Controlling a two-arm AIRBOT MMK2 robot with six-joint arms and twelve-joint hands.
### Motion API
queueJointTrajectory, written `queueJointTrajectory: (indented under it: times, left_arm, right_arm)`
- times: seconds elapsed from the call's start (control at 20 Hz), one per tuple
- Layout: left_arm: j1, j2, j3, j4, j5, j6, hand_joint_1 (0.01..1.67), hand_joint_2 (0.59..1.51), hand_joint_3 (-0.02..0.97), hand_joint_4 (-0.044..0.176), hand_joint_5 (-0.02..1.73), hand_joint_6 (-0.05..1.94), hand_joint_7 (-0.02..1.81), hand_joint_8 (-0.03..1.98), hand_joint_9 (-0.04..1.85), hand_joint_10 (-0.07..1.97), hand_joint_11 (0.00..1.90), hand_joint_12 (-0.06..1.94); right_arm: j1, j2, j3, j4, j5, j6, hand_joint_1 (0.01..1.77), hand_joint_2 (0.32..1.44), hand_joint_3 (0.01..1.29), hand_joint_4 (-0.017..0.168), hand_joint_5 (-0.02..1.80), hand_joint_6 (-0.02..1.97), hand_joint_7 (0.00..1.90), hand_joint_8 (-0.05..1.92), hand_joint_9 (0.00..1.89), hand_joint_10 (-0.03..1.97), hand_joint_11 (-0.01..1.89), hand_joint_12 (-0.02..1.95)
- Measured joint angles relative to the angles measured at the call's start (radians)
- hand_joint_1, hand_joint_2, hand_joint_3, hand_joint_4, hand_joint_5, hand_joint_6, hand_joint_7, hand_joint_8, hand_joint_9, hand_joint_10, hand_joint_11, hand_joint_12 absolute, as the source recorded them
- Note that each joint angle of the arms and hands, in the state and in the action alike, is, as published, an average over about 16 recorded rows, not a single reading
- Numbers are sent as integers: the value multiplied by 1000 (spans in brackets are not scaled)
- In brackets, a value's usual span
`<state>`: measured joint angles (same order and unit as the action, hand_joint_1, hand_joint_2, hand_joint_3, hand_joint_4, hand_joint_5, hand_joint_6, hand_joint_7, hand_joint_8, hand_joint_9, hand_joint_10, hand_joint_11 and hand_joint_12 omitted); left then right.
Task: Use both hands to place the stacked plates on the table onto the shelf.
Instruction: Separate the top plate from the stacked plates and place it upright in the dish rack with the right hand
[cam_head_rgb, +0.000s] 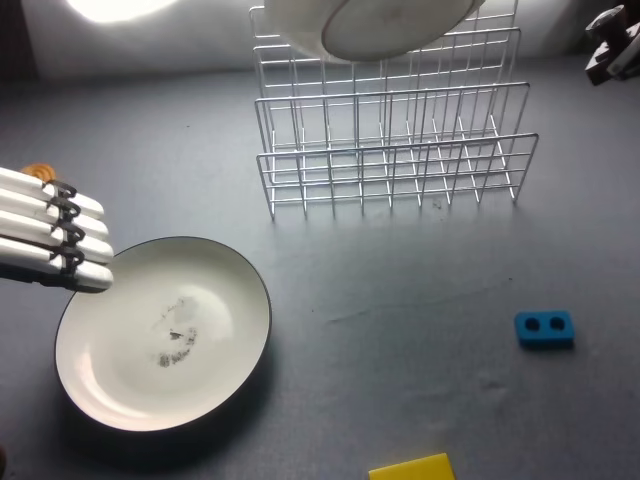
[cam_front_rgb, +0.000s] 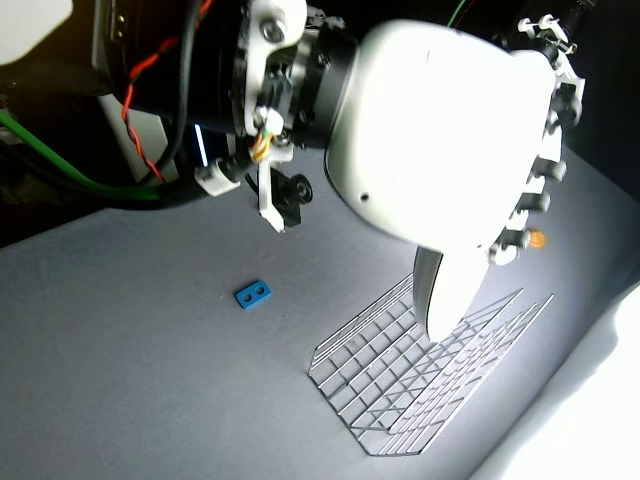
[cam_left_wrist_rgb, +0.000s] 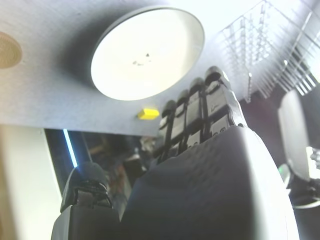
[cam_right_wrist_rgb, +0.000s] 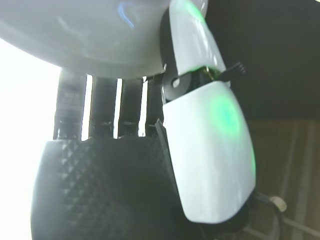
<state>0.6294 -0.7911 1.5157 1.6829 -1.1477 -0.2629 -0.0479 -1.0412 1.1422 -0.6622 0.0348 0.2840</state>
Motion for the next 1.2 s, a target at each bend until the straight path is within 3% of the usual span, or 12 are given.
queueJointTrajectory:
  times: [0.2, 0.6, 1.2]
  left_arm:
    - [33, -11, -7, -2, 17, 20, 16, 1169, 11, -1, 32, 17, 26, 7, 21, 4, 16, 8]
    - [83, -40, -17, -7, 62, 59, 16, 1166, 10, -1, 37, 17, 29, 14, 22, 4, 17, 8]
    - [123, -84, 8, -13, 128, 73, 16, 1169, 10, 0, 43, 17, 35, 14, 21, 3, 17, 8]
  right_arm:
    - [-10, -26, 46, 34, -25, -1, 1330, 1060, 15, -9, 823, 1063, 940, 973, 965, 1093, 863, 1140]
    - [-48, -90, 141, 122, -81, -3, 1337, 1059, 15, -9, 826, 1062, 939, 978, 950, 1118, 854, 1178]
    - [-131, -168, 252, 253, -137, -6, 1349, 1063, 14, -9, 814, 1064, 916, 1011, 940, 1154, 815, 1167]
